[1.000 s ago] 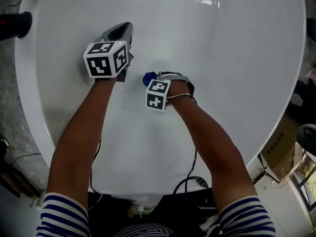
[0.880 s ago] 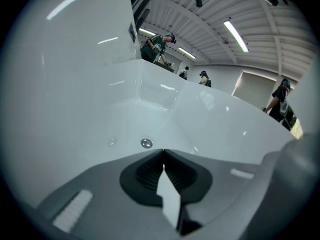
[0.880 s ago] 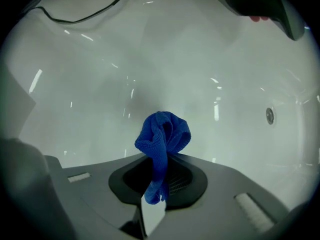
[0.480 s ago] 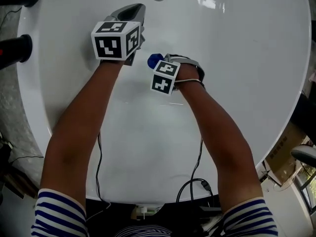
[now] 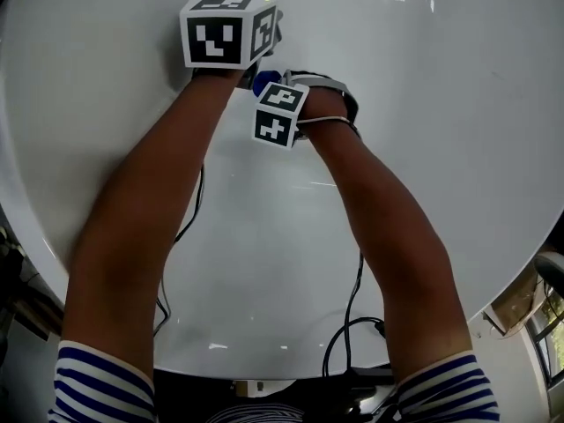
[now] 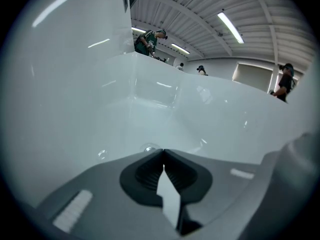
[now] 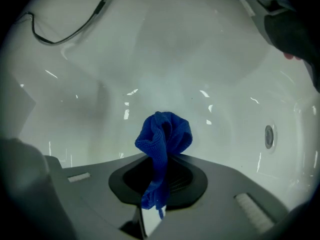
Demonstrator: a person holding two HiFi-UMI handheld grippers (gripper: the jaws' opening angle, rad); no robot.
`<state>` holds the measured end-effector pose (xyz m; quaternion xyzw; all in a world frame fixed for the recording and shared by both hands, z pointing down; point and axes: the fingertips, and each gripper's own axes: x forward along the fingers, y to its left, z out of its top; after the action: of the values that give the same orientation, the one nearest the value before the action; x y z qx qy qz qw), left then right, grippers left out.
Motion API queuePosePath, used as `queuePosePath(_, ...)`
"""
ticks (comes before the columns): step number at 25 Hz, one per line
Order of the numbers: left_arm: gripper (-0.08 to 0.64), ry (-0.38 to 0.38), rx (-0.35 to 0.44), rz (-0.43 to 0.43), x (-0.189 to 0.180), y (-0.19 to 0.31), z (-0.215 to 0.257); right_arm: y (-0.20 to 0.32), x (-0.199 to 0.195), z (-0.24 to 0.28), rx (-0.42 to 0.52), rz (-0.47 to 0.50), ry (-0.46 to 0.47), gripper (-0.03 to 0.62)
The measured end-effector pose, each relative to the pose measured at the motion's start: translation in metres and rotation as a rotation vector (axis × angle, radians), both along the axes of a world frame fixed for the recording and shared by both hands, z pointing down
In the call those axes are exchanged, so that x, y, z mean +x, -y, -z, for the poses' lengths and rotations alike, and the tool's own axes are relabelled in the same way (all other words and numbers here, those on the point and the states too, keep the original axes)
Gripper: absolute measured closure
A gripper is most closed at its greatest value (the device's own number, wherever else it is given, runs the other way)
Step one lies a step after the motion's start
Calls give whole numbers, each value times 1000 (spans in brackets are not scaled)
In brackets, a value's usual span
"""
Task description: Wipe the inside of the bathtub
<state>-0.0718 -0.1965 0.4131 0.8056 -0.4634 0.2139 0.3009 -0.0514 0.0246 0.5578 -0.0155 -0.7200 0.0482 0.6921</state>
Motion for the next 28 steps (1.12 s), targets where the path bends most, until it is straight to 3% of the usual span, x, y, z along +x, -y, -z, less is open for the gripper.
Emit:
queuePosePath(9, 557, 2, -10, -8, -4, -11, -2, -20, -7, -3, 14, 79, -53, 540)
queuePosePath(23, 557, -3, -20, -18, 14, -34, -4, -103, 1, -9, -83, 89, -74, 540)
queuePosePath(28, 557, 0, -20, -16, 3, -54, 2, -136, -8, -3, -111, 94, -79, 540)
